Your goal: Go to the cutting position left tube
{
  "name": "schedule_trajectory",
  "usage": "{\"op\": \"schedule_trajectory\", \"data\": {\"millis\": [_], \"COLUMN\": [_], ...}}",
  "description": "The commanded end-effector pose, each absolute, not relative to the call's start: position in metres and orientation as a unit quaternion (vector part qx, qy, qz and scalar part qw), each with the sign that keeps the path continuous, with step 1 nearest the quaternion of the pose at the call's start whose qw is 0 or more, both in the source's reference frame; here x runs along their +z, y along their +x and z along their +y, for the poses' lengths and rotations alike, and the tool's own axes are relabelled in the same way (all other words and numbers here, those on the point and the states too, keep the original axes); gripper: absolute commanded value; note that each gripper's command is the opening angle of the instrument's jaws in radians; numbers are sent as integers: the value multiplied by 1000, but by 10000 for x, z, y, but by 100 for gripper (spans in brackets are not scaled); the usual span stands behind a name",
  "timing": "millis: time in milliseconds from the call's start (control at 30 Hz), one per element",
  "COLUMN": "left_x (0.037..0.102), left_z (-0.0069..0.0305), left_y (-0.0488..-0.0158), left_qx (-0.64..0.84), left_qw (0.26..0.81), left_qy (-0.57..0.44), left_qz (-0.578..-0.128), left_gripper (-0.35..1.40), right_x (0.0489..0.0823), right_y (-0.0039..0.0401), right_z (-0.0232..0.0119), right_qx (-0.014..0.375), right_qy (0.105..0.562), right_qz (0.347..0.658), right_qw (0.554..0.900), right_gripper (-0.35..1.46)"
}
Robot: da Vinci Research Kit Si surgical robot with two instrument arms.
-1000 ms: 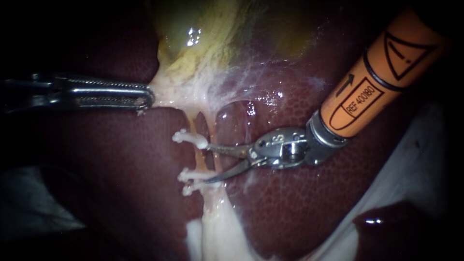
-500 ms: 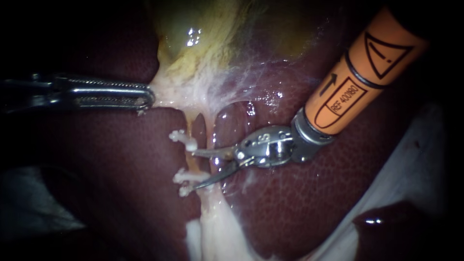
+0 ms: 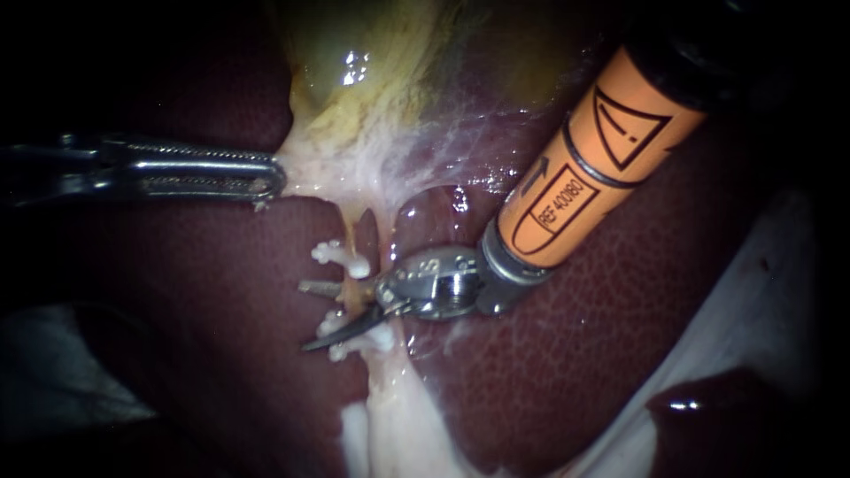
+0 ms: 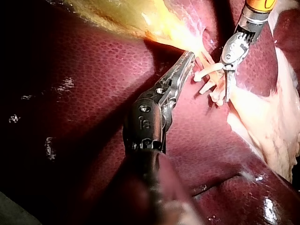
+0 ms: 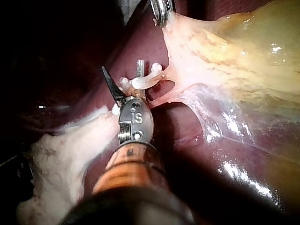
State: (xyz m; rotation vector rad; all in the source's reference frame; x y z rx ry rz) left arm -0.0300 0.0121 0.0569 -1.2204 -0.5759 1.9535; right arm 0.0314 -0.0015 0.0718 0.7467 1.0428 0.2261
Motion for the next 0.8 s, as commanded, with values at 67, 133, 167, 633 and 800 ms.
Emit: {"op": "schedule_trajectory", "data": {"millis": [67, 133, 167, 633, 800], "left_x": [569, 569, 569, 569, 569], "left_z": [121, 121, 121, 121, 121], "left_y": [-302, -302, -302, -303, -303], "left_qx": [763, 763, 763, 763, 763], "left_qw": [375, 375, 375, 375, 375], "left_qy": [-477, -476, -476, -476, -476], "left_qz": [-225, -225, -225, -224, -224], "left_gripper": [-35, -35, -35, -35, -35], "right_x": [718, 717, 716, 693, 676], "right_y": [322, 329, 332, 343, 342], "right_z": [-14, -14, -14, -13, -11], "right_qx": [122, 142, 145, 184, 194], "right_qy": [355, 364, 365, 383, 393], "right_qz": [489, 491, 494, 506, 508], "right_qw": [788, 779, 776, 751, 742], "right_gripper": [135, 139, 139, 142, 144]}}
